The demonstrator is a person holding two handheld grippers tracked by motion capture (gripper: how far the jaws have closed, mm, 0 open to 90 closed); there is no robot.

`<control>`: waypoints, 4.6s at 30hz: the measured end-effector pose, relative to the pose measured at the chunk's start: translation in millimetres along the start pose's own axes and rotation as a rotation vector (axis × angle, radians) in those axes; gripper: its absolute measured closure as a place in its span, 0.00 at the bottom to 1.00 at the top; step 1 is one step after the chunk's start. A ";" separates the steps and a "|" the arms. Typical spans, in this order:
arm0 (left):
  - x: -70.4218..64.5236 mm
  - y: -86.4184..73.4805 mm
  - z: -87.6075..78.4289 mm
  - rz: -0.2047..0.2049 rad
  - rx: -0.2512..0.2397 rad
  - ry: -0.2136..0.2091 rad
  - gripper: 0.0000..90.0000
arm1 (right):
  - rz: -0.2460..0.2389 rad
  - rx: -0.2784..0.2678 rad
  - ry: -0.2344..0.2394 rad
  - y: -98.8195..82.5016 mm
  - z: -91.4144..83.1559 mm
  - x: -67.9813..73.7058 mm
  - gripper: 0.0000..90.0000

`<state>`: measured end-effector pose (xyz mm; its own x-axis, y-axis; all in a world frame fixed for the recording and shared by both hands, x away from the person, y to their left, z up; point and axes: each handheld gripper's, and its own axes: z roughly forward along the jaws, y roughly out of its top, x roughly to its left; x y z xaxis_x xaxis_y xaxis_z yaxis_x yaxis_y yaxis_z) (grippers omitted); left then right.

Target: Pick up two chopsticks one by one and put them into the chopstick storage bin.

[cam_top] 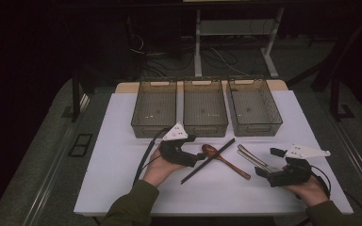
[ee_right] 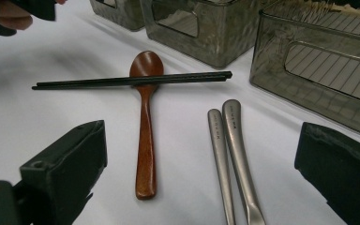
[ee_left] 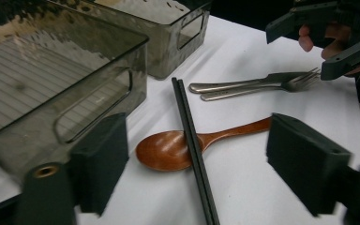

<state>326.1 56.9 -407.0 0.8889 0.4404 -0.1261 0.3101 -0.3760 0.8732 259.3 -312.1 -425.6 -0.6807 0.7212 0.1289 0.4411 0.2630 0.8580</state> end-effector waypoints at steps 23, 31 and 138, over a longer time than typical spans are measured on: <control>-3.1 -22.7 22.2 -0.016 0.151 -0.017 0.78 | -0.008 0.002 -0.014 -0.1 -1.4 -1.7 0.02; -3.2 -27.7 24.2 -0.030 0.172 -0.025 0.83 | -0.016 0.006 -0.018 -0.3 -1.4 -1.6 0.02; -11.9 -1.5 -27.7 -0.001 0.156 -0.048 0.95 | -0.007 -0.003 -0.025 -0.4 -4.7 -5.1 0.02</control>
<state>305.7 74.8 -393.7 0.9024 0.4028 -0.1529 0.3567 -0.4995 0.7895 259.9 -319.0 -424.3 -0.6689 0.7351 0.1103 0.4348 0.2666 0.8601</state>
